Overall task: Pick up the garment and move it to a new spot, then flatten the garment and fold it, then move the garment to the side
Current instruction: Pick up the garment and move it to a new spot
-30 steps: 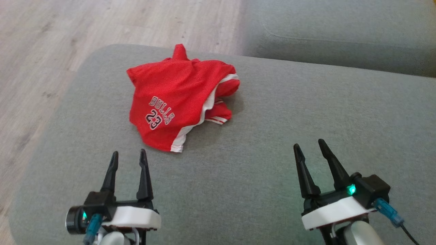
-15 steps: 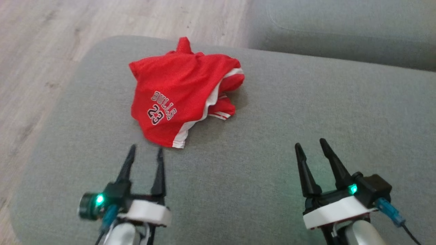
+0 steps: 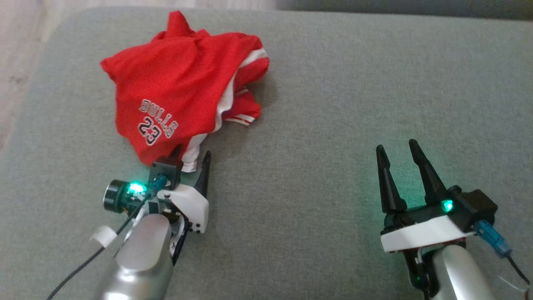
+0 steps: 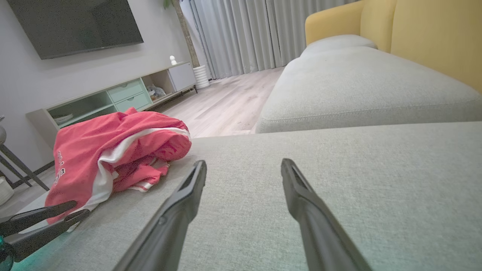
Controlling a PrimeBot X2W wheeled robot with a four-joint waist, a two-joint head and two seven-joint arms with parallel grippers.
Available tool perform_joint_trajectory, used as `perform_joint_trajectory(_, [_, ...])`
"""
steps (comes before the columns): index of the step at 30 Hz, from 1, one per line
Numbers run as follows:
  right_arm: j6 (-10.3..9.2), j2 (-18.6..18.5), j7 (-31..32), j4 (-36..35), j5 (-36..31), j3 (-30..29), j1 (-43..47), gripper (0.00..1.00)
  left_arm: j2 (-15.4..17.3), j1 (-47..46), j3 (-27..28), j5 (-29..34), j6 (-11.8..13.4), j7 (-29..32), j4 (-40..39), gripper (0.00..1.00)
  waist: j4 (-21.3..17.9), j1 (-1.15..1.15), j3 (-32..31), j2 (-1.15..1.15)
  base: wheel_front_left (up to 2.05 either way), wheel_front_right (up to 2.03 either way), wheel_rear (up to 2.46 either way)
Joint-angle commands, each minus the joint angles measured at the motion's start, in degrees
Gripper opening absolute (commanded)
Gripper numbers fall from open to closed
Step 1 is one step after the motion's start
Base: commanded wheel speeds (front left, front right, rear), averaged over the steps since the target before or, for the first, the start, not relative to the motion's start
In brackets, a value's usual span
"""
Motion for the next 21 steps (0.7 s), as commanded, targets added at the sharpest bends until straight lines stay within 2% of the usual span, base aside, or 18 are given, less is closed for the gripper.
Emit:
perform_joint_trajectory(1, [-0.04, -0.3, -0.6, -1.9, -0.3, 1.2, -1.6, 1.00, 1.4, -2.4, 1.9, -0.5, 0.3, -0.3, 0.9, 1.00, -1.7, -0.01, 2.1, 0.00, 0.00, 0.00, 0.00])
perform_joint_trajectory(5, [-0.04, -0.3, -0.6, -2.0, -0.3, 0.8, -2.4, 1.00, 1.6, -4.3, 2.3, -1.3, 0.6, 2.1, 6.8, 1.00, -2.6, -0.01, 3.1, 0.00, 0.00, 0.00, 0.00])
perform_joint_trajectory(6, [-0.04, -0.3, -0.6, -2.1, -0.1, 0.5, -2.5, 1.00, 1.5, -4.5, 2.3, -1.7, 0.2, 2.5, 7.8, 0.66, -2.7, -0.01, 3.2, 0.00, 0.00, 0.00, 0.00])
perform_joint_trajectory(7, [-0.04, -0.3, -0.6, -2.2, 0.0, 0.1, -2.6, 1.00, 1.4, -4.8, 2.2, -2.0, -0.3, 2.5, 8.4, 0.00, -2.8, -0.01, 3.3, 0.00, 0.00, 0.00, 0.00])
perform_joint_trajectory(12, [-0.04, -0.3, -0.6, -1.6, 0.5, -0.4, -2.8, 1.00, 1.1, -5.9, 1.6, -2.5, -1.3, -0.6, 8.9, 0.00, -3.1, -0.01, 2.0, 0.00, 0.00, 0.00, 0.00])
perform_joint_trajectory(17, [-0.04, -0.3, -0.6, -1.1, 1.3, -0.4, -2.4, 1.00, 1.0, -6.2, 0.0, -2.9, -3.1, -4.7, 6.2, 0.00, -3.7, -0.01, -0.8, 0.00, 0.00, 0.00, 0.00])
perform_joint_trajectory(21, [-0.04, -0.3, -0.6, -0.7, 1.9, -0.5, -1.8, 1.00, 0.8, -6.1, -3.2, -3.9, -4.7, -4.4, 2.1, 0.00, -4.6, -0.01, -3.6, 0.00, 0.00, 0.00, 0.00])
